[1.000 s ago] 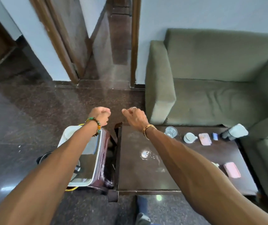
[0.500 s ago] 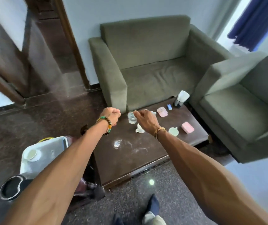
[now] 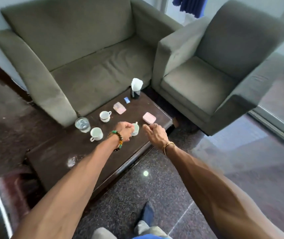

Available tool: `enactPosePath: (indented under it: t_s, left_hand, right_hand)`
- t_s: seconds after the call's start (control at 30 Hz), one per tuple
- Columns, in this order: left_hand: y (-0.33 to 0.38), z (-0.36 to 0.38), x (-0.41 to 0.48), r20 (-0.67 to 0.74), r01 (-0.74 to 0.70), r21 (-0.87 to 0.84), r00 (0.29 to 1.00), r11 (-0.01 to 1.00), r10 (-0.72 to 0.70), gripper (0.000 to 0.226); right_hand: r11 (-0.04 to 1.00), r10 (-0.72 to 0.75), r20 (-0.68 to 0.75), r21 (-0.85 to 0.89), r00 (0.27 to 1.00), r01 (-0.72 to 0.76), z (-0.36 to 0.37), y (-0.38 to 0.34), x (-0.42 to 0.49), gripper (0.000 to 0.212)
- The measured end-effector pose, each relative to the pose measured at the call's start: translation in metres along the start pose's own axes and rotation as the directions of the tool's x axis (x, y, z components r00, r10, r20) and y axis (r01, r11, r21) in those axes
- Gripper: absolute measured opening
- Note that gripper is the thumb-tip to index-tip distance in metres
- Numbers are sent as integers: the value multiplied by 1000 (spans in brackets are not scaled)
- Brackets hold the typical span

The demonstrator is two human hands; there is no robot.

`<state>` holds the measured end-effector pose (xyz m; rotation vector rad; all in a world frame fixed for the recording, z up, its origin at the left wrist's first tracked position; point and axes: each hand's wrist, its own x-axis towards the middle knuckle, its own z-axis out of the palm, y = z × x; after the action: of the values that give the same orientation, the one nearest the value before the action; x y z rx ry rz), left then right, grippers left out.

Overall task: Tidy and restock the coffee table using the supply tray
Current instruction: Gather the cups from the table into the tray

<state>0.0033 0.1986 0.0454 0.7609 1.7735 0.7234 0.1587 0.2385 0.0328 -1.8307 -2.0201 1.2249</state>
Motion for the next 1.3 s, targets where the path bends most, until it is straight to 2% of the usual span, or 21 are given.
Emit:
enactPosePath:
  t_s: [0.1,0.27,0.4,0.57,0.7,0.8,1.07,1.2,1.3]
  left_hand:
    - [20,26,11,38,11,1,999,1000,-11,8]
    - [41,32,36,17,36,-23,999,999,-36,10]
    - [36,31,67,19,85,-35,996,996,-84,12]
    - [19,35,110,45,114,57,992,992,-116,11]
    - [13,31,141,52,204,15,977,979,-205,26]
    - [12,26,162,48,229,-7,972,973,-228,13]
    - [-4,19,210,-36,293,-101,954,951,-298,12]
    - [-26,26,229,-100,329,-185,931,926,-351,13]
    - [-54,32,244,-97,390,-277,898,878,-429,18]
  right_hand:
    - [1000,7,-9,9,1000,-7,-22,16,17,45]
    - [998,10,-30,56,999,-8,-44,22,45,47]
    - [996,60,-6,65,998,-59,-38,35,66,47]
    - [990,140,51,18,989,-141,-18,49,89,47]
    - [983,181,92,0,979,-182,-4,47,119,50]
    - [981,193,95,-4,977,-193,4,40,140,50]
    - [980,193,184,14,964,-199,22,36,193,48]
    - [986,168,277,-45,946,-162,44,53,216,50]
    - [986,161,385,-95,909,-135,65,71,228,43]
